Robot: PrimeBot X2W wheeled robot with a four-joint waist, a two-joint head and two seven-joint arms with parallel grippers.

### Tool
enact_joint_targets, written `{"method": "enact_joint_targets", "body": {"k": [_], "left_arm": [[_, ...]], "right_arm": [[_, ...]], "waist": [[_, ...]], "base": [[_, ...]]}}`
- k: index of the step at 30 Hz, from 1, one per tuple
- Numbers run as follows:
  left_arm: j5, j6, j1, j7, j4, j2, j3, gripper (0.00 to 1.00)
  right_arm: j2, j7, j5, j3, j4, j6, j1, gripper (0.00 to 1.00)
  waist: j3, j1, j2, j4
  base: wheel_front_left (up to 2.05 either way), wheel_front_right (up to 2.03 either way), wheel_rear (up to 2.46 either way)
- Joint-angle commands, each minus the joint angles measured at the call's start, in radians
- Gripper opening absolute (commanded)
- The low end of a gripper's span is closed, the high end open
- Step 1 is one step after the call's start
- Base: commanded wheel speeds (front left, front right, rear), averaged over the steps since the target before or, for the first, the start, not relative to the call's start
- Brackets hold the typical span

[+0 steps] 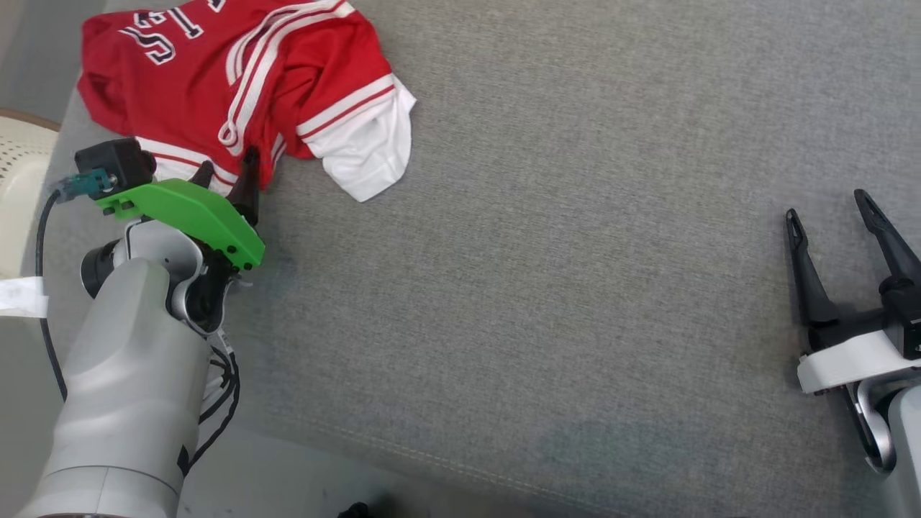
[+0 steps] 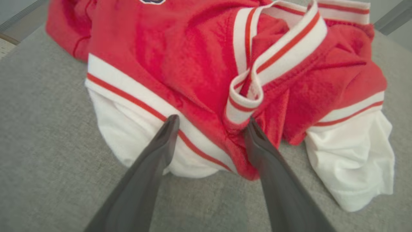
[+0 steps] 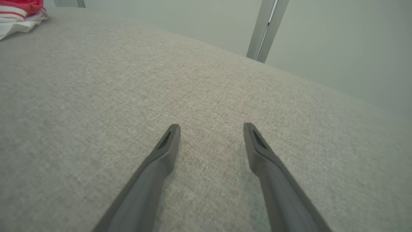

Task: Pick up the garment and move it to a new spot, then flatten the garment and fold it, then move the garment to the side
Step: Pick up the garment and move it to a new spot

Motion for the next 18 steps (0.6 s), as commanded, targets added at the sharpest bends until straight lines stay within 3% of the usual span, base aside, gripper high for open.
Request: {"method": "enact_joint_targets", "body": {"k": [1,2,4,11,18], "left_arm": [[-0.02,-0.002,-0.017,0.002,0.013,0.009,-0.009,1.0],[-0.029,-0.002,-0.016,0.003,0.029,0.011,-0.018,0.83],[-0.05,-0.003,-0.007,0.001,0.05,0.011,-0.043,0.0],[-0.079,-0.004,0.029,-0.067,-0.03,0.037,-0.17,0.0],[-0.121,-0.003,0.058,-0.056,-0.279,0.081,-0.324,0.0]], "right_arm": [[0.003,-0.002,-0.003,-0.001,0.001,-0.001,-0.007,1.0],[0.006,-0.002,-0.004,-0.005,0.001,-0.001,-0.005,1.0],[0.016,0.0,0.0,-0.015,0.001,-0.001,0.001,1.0],[0.069,0.0,0.012,-0.032,0.022,-0.001,0.063,1.0],[0.155,-0.001,0.026,0.001,0.054,-0.001,0.111,1.0]], "waist": [[0.063,-0.0001,0.0,-0.088],[0.057,-0.0001,0.0,-0.092],[0.04,-0.0001,0.0,-0.099],[-0.076,-0.0001,0.0,-0.093],[-0.227,-0.0001,0.0,-0.113]], "base": [[0.0,0.0,0.0],[0.0,0.0,0.0],[0.0,0.0,0.0],[0.0,0.0,0.0],[0.0,0.0,0.0]]}}
